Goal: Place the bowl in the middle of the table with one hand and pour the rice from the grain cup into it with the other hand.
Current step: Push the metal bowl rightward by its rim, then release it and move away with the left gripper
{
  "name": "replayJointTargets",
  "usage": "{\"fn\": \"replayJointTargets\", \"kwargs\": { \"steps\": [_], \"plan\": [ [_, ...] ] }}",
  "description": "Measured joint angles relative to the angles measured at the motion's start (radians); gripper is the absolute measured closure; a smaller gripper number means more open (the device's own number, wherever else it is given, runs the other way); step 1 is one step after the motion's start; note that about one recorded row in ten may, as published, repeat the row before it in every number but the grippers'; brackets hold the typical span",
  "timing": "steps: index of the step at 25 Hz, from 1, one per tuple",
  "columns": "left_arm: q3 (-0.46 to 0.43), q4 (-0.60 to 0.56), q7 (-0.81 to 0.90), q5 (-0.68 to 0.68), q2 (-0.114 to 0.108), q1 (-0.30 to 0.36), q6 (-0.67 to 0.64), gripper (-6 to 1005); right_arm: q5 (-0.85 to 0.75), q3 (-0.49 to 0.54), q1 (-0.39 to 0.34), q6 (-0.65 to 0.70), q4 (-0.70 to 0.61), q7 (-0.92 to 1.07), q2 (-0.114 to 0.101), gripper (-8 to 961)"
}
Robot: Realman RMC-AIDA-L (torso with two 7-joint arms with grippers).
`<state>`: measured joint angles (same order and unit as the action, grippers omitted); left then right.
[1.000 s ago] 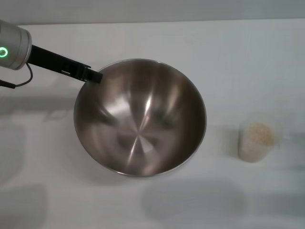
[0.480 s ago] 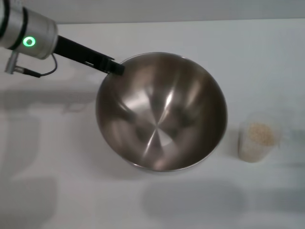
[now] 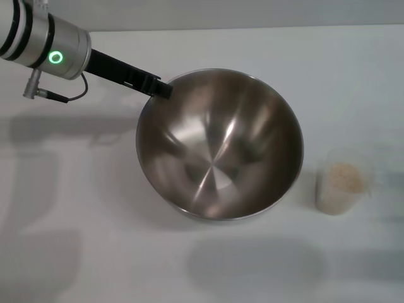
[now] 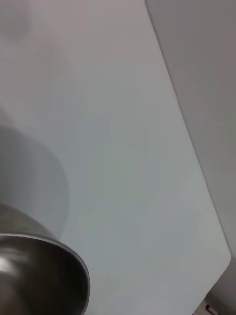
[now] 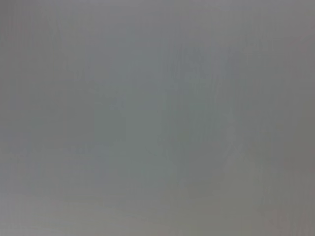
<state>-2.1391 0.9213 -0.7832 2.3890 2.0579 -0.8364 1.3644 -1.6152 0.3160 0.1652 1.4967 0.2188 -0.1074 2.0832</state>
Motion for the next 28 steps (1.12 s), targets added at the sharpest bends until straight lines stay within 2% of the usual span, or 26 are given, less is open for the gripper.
{"fn": "replayJointTargets", "kwargs": {
  "steps": [24, 28],
  "plan": [
    [0.005, -0.017, -0.001, -0.007, 0.002, 0.033, -0.045, 958, -0.002, -0.013, -0.001, 0.000, -0.007, 0.000, 0.000, 112],
    [0.005, -0.012, -0.002, -0.008, 0.002, 0.035, -0.048, 879, -0.002, -0.012, -0.004, 0.001, -0.007, 0.000, 0.000, 113]
  ]
}}
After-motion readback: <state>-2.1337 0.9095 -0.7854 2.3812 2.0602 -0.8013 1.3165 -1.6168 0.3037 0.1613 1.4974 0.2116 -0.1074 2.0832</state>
